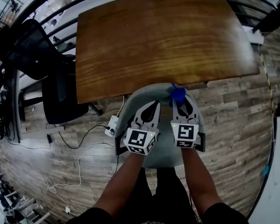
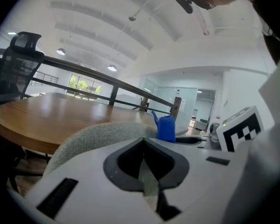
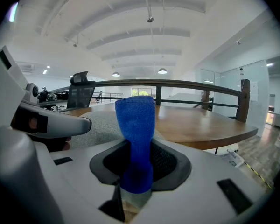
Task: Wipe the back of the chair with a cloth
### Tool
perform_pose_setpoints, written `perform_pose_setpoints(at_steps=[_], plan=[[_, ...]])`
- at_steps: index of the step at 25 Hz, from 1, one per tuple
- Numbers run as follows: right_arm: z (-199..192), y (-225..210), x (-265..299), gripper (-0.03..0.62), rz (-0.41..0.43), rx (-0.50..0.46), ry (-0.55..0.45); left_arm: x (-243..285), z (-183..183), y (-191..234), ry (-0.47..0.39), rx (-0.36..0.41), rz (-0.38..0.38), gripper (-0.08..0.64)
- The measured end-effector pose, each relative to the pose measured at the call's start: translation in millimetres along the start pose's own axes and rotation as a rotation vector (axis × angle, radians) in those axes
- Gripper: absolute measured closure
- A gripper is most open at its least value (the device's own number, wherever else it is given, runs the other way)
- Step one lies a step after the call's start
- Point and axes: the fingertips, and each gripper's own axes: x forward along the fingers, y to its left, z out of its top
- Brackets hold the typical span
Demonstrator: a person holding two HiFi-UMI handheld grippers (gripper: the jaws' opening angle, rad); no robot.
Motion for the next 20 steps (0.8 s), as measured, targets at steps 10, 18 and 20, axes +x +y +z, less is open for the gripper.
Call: perform_pose_setpoints(at_steps=[10,18,20], plan=[[-9.1,-9.8,-20.9,0.472,-0.017,0.064,-0.057,-10.1,-14.1,-5.5,-0.001,0.011,0.018,0.554],[-9.2,70.4,-13.8,0.472,0.179,0.046,-0.083,-47.4,-31.3,36.4,0.008,-0.007,0.113,0.554],[-11.5,92.3,-7.8,0.472,0.222,0.036,-0.07,-58.5,-36.1,49.8,0.013,-0.009,0.141,0.554]])
